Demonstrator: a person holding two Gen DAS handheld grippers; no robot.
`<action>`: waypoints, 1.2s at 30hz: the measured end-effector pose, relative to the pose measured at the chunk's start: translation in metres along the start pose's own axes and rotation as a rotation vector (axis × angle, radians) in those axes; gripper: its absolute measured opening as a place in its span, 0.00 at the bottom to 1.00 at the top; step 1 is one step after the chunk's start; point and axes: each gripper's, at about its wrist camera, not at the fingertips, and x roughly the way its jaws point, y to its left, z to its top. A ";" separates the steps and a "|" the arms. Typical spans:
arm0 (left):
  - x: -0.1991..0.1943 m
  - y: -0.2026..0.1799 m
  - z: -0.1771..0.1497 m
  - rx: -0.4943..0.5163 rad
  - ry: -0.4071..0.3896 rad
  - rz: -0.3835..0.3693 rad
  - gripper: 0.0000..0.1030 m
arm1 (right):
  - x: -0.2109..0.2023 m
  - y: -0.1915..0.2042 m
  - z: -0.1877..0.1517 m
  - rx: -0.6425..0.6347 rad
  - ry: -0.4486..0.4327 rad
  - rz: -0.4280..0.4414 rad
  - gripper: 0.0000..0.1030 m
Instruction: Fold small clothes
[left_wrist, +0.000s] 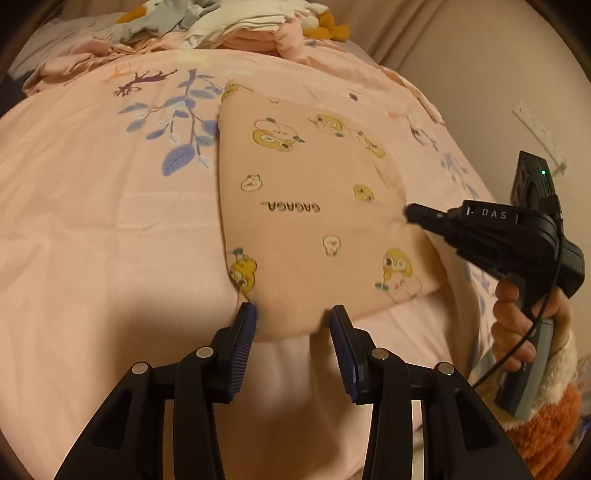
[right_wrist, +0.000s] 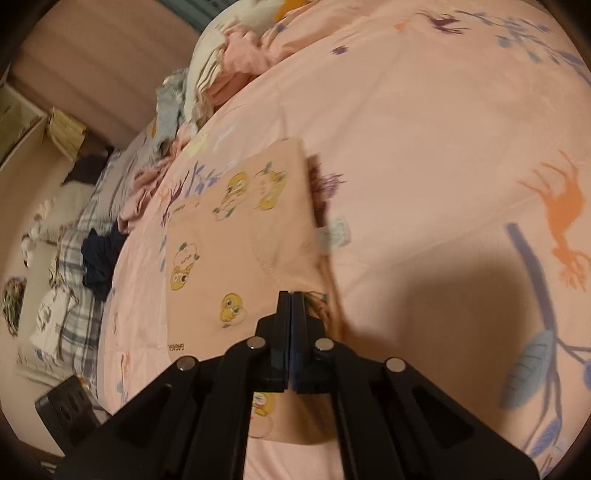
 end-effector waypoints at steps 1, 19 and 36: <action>-0.001 0.002 -0.001 -0.005 0.008 -0.006 0.40 | -0.003 -0.002 -0.001 -0.008 -0.009 -0.088 0.05; 0.011 -0.005 0.021 -0.004 -0.015 0.062 0.40 | -0.003 0.058 -0.030 -0.170 0.033 -0.021 0.01; 0.008 0.006 0.009 -0.008 -0.002 0.036 0.40 | 0.000 0.018 -0.044 -0.092 0.020 0.002 0.00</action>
